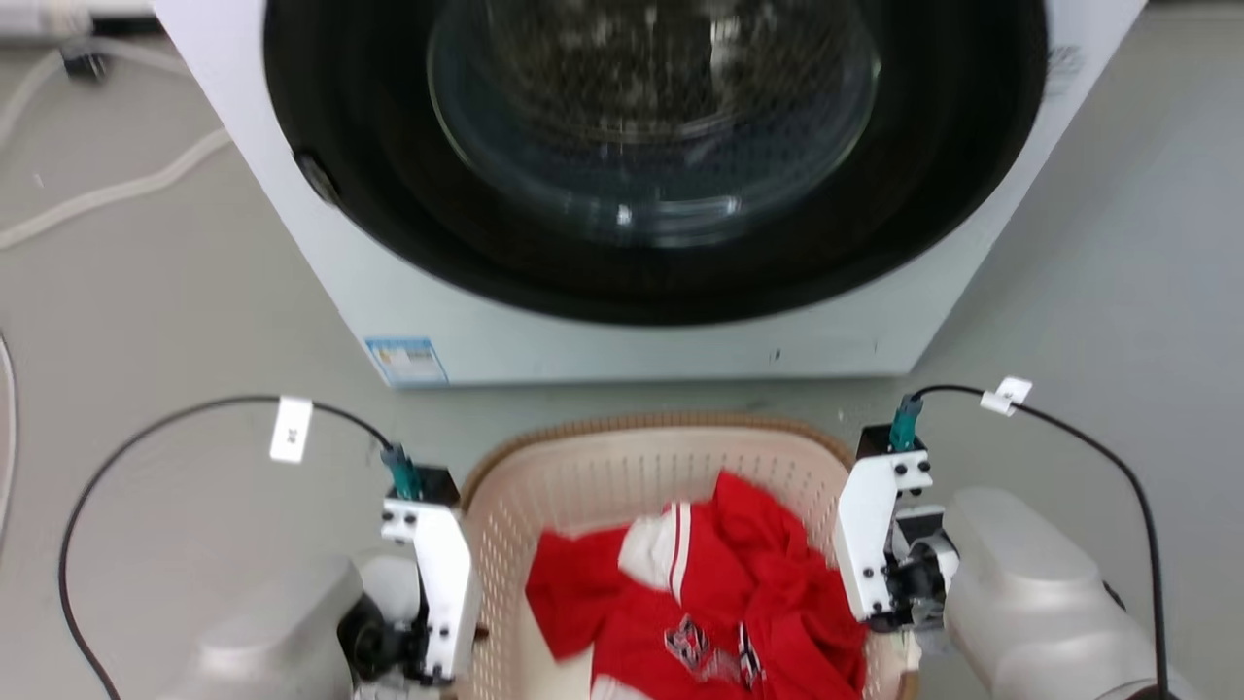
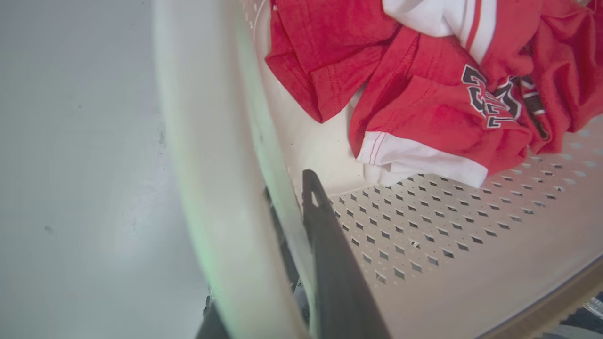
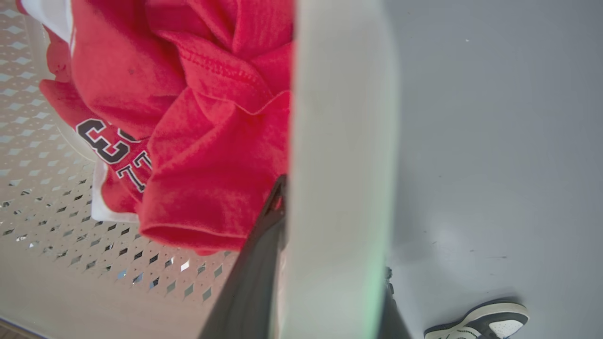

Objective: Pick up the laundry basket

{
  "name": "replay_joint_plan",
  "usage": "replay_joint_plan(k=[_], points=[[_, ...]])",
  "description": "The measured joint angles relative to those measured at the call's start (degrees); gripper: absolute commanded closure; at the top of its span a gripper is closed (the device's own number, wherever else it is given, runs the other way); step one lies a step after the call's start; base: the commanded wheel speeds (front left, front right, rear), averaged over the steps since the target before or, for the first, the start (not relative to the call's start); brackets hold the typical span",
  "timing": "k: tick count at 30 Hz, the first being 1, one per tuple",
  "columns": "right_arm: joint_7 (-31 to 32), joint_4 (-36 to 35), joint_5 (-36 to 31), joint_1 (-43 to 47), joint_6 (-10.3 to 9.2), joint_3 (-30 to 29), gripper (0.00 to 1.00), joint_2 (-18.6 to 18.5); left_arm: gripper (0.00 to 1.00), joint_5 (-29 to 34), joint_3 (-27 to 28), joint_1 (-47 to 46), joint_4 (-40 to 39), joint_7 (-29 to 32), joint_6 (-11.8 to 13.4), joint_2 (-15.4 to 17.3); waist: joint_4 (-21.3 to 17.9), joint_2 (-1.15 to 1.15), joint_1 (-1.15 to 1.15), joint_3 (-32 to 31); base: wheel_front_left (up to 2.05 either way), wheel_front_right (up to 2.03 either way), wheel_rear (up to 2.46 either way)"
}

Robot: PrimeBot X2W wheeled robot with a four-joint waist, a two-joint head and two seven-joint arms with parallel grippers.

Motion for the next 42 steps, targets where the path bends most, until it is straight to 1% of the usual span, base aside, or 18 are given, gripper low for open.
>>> replay_joint_plan(k=[8, 13, 20, 26, 31, 42], points=[[5.10, -1.42, 2.53, 2.90, -0.01, 2.53, 1.00, 0.13, 1.00, -4.23, -3.05, 3.80, -2.38, 5.10, 0.05, 1.79, -0.36, 0.00, -0.01, -9.82, 0.00, 0.00, 0.00], [7.38, -2.57, 4.15, 3.12, -0.24, 3.66, 1.00, 0.09, 1.00, -5.88, -3.72, 3.89, -3.68, 7.01, 0.07, 3.05, -0.90, 0.00, -0.01, -12.77, 0.00, 0.00, 0.00], [9.43, -3.41, 6.09, 3.71, -0.25, 4.94, 1.00, 0.03, 1.00, -7.59, -4.43, 3.89, -4.76, 9.59, 0.08, 4.19, -1.44, 0.00, 0.00, -13.99, 0.00, 0.00, 0.00], [9.45, -2.81, 6.61, 3.70, -0.25, 5.67, 1.00, 0.03, 1.00, -8.32, -5.30, 3.61, -6.06, 12.52, 0.11, 4.66, -1.87, 0.00, 0.01, -14.68, 0.00, 0.00, 0.00], [9.51, -3.48, 9.23, 3.73, -0.26, 5.38, 1.00, -0.04, 1.00, -8.81, -5.37, 2.91, -6.21, 12.85, 0.11, 5.34, -2.35, 0.00, 0.01, -14.80, 0.00, 0.00, 0.00], [7.68, -2.50, 10.34, 3.01, -0.26, 6.45, 1.00, -0.08, 1.00, -9.39, -5.42, 2.37, -5.64, 11.79, 0.11, 5.04, -3.14, 0.00, 0.01, -14.73, 0.00, 0.00, 0.00]])
